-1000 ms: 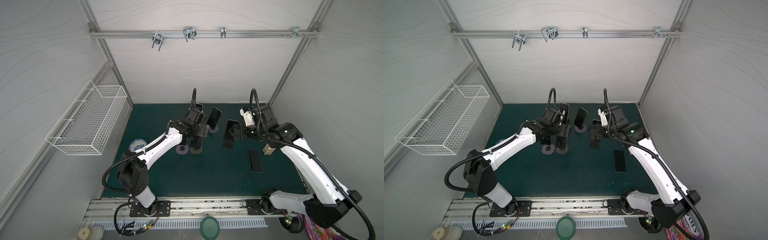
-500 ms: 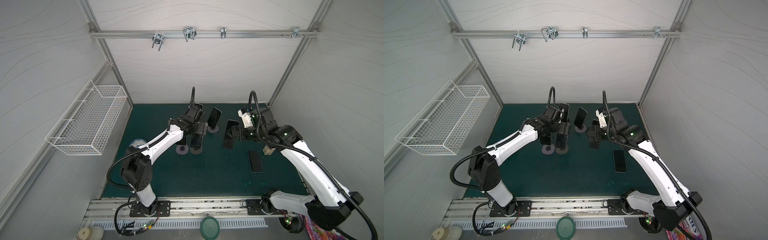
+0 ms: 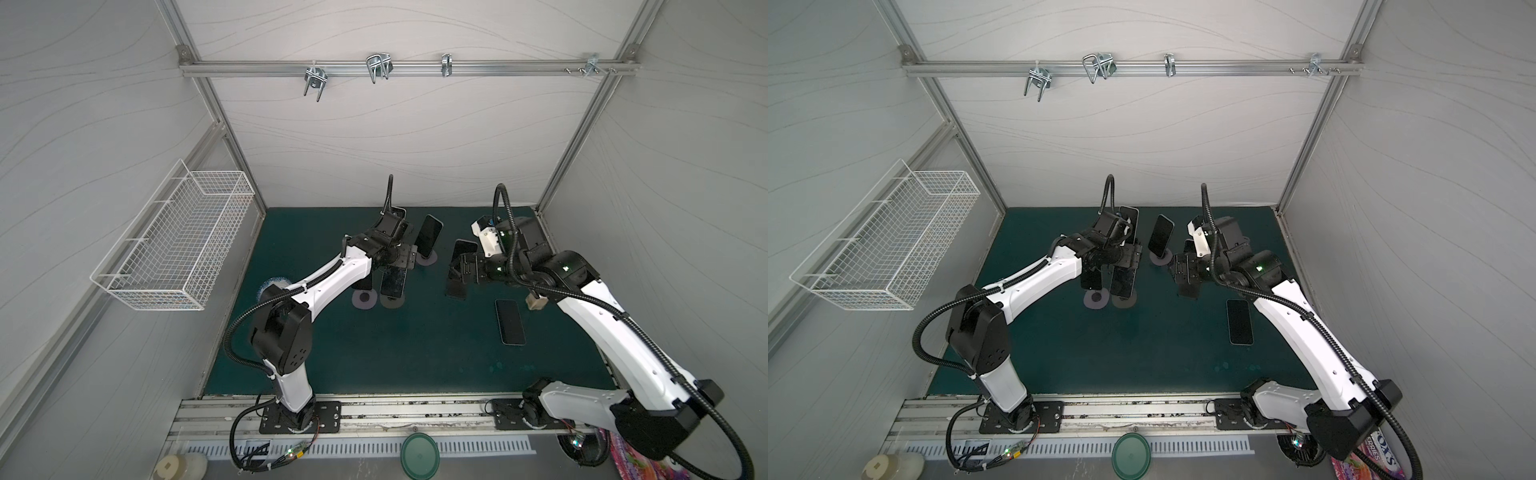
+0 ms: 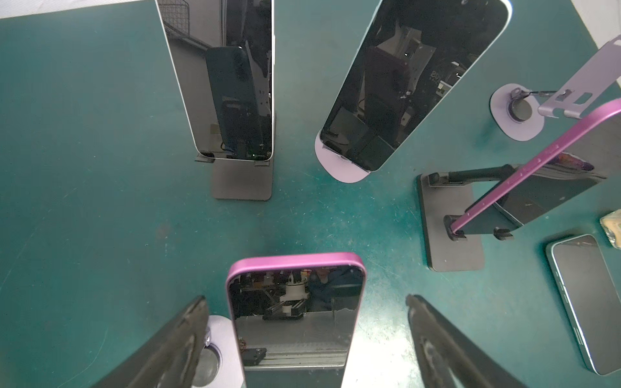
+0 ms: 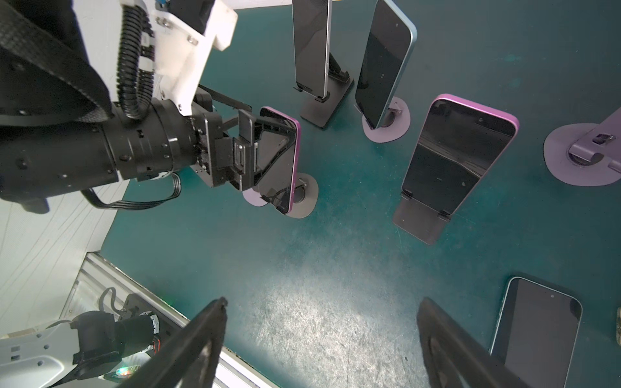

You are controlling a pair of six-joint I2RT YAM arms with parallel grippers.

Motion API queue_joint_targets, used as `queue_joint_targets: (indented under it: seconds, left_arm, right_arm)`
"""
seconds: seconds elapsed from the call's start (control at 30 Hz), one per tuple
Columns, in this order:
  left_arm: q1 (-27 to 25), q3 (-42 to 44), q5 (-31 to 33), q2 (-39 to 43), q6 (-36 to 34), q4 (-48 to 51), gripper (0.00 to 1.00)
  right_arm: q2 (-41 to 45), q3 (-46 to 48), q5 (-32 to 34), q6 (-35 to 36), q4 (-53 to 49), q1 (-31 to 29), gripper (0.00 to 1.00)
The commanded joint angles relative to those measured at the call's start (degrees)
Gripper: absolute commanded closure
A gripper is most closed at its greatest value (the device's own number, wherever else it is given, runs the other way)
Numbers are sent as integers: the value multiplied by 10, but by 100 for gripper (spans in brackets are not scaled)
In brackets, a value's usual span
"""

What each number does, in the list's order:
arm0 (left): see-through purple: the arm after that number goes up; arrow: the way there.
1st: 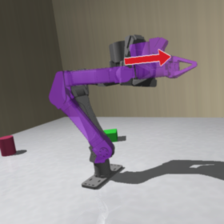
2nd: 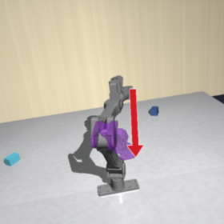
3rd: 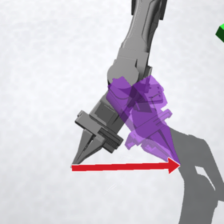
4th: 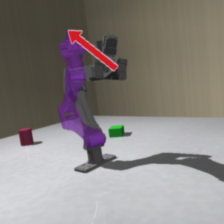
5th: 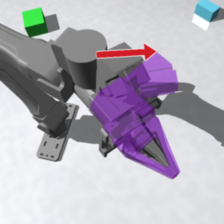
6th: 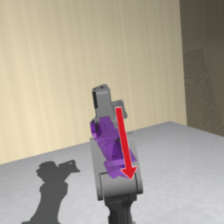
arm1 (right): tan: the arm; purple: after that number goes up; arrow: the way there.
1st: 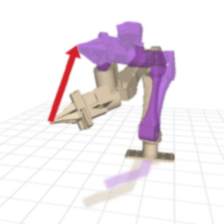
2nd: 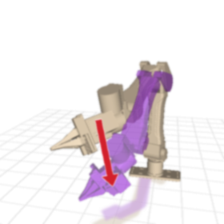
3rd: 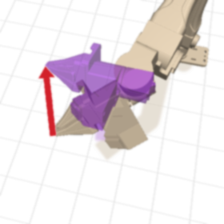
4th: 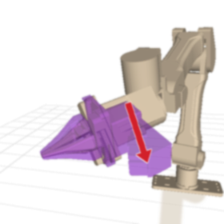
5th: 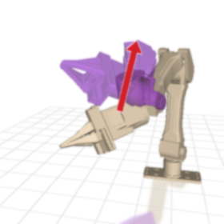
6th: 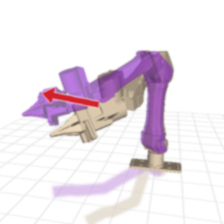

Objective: Remove the phone from the phone stand

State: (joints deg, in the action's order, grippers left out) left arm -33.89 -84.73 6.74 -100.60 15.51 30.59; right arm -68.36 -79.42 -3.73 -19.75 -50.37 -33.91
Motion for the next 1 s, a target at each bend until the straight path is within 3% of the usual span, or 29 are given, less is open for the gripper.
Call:
queue_joint_targets:
  seconds: [0.0,0.97]
  left_arm:
    - [1,-28,9,-12,10,9,6]
    - [1,-28,3,-39,6,9,9]
  right_arm:
    - [-2,-3,-4,-3,6,-5,10]
    - [-2,14,-7,-18,18,-24,10]
